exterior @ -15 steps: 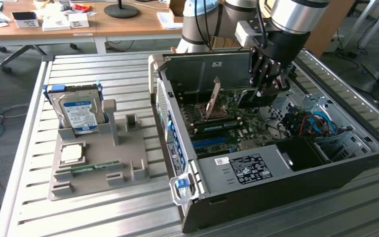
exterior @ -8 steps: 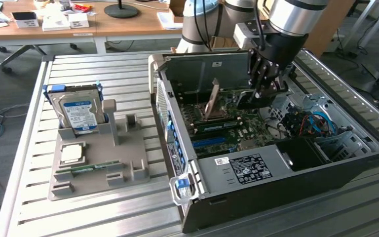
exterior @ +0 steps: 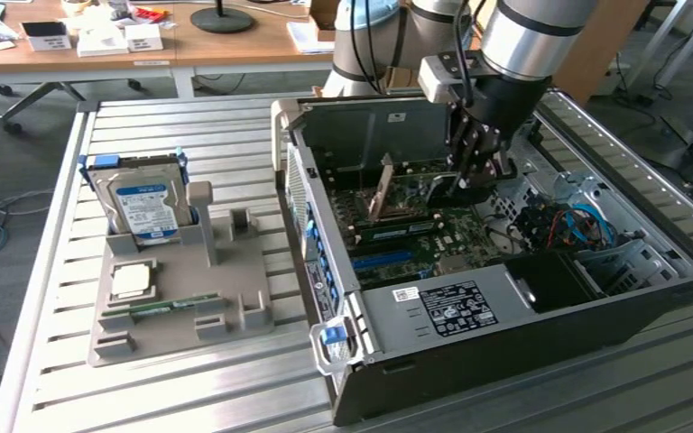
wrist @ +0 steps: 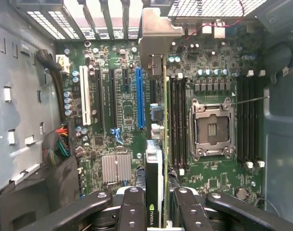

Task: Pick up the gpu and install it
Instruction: 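Insert the gpu into the slot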

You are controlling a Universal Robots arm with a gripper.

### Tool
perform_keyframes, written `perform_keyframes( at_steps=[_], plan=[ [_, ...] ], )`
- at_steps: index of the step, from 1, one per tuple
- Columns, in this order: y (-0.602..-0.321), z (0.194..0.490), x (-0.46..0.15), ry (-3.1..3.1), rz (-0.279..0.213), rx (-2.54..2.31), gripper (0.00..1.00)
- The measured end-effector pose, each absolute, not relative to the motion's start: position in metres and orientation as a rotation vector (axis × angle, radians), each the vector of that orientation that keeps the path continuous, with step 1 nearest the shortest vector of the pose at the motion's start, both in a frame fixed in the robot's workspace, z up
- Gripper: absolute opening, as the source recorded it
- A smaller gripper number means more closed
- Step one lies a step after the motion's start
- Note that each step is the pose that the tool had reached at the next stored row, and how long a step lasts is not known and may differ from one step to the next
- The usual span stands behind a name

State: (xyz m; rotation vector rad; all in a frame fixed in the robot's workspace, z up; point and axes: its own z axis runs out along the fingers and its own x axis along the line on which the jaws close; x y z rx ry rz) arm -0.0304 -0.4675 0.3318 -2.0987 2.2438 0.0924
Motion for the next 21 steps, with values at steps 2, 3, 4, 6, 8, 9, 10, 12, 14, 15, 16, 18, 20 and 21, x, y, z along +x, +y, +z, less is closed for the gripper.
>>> perform_keyframes(
  at_steps=[2,3,4,6,8,9,10,12,14,15,16,18,20,21],
  plan=[
    [-0.468,0.329,-0.031,2.244,0.092,-2.099,0.27],
    [-0.468,0.329,-0.031,2.243,0.092,-2.099,0.27],
    [-0.468,0.329,-0.031,2.243,0.092,-2.099,0.27],
    [-0.468,0.328,-0.032,2.243,0.092,-2.099,0.27],
    [-0.47,0.327,-0.034,2.242,0.092,-2.101,0.27],
    [-0.471,0.326,-0.034,2.24,0.092,-2.103,0.27],
    [-0.472,0.325,-0.035,2.238,0.093,-2.105,0.27],
    [-0.475,0.323,-0.037,2.235,0.093,-2.109,0.27],
    [-0.475,0.32,-0.038,2.232,0.093,-2.112,0.27],
    [-0.475,0.319,-0.04,2.23,0.093,-2.113,0.27],
    [-0.475,0.317,-0.041,2.229,0.093,-2.115,0.27],
    [-0.475,0.315,-0.043,2.226,0.093,-2.118,0.27],
    [-0.475,0.314,-0.043,2.225,0.093,-2.12,0.27],
    [-0.475,0.314,-0.043,2.224,0.093,-2.12,0.27]
  ],
)
